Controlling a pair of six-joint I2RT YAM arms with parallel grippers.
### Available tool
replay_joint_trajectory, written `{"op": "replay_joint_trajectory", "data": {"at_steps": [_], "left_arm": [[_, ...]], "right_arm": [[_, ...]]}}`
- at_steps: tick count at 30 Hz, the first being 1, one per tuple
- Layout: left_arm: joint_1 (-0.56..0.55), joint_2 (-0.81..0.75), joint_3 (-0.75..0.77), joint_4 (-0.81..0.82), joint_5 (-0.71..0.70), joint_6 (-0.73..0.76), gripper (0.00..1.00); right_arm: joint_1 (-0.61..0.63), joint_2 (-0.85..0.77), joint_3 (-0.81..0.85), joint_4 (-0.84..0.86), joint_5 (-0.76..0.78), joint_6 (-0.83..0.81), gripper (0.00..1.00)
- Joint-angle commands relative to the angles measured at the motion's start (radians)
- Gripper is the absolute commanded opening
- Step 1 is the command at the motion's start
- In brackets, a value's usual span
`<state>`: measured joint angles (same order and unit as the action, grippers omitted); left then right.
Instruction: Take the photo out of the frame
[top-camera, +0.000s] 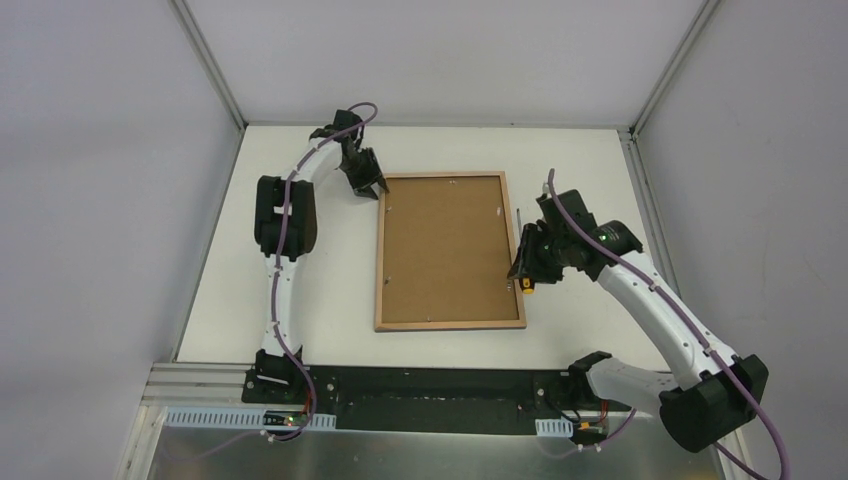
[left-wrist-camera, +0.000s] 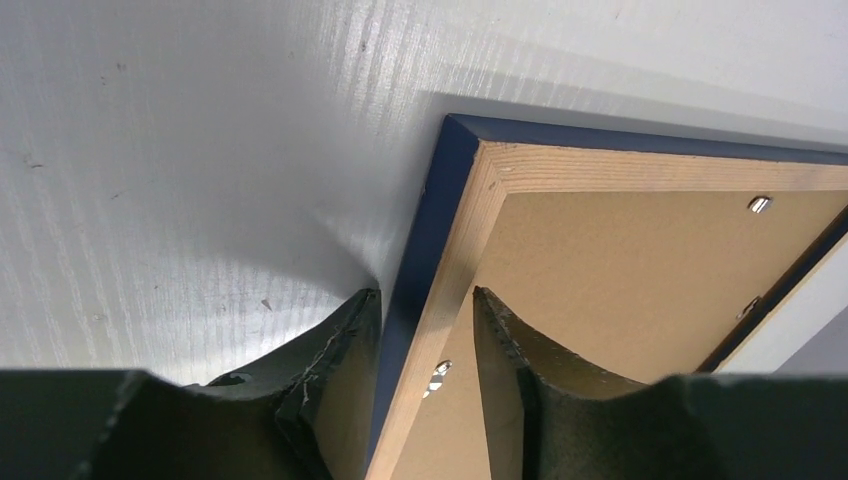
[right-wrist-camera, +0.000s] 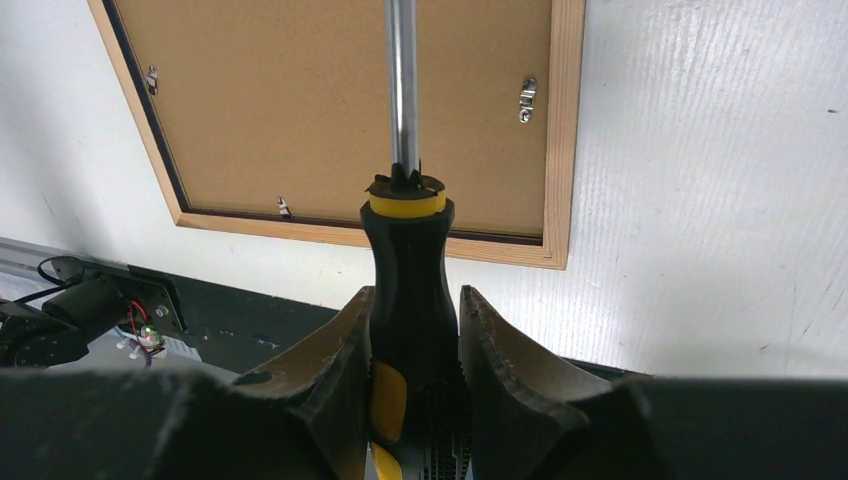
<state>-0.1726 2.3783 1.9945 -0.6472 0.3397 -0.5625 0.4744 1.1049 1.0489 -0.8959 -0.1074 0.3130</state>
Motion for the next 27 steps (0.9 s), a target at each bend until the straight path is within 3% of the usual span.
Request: {"op": "replay_joint_trajectory", "data": {"at_steps": [1, 5, 7, 10, 21, 27], "left_arm": [[-0.026, 0.015, -0.026, -0.032, -0.118, 0.006, 0.37], [-0.013, -0.010, -0.061, -0.062, -0.184, 0.010, 0.22], [0.013, -0.039, -0.103, -0.066, -0.201, 0.000, 0.08], [0.065, -0.086, -0.178, -0.066, -0.186, -0.026, 0.00], [0.203, -0.424, -0.634, -0.066, -0.287, -0.174, 0.00], [0.203, -0.628, -0.947, -0.059, -0.299, -0.409, 0.00]], "right_arm": [[-0.005, 0.016, 0.036, 0.015, -0.021, 0.004, 0.00], [-0.005, 0.022, 0.042, 0.015, -0.021, 0.013, 0.00], [-0.006, 0.023, 0.040, 0.015, -0.017, 0.025, 0.00], [-0.005, 0.025, 0.030, 0.023, -0.017, 0.045, 0.00], [-0.006, 0.060, -0.009, 0.097, -0.026, 0.127, 0.00], [-0.004, 0.129, -0.007, 0.090, -0.054, 0.160, 0.00]]}}
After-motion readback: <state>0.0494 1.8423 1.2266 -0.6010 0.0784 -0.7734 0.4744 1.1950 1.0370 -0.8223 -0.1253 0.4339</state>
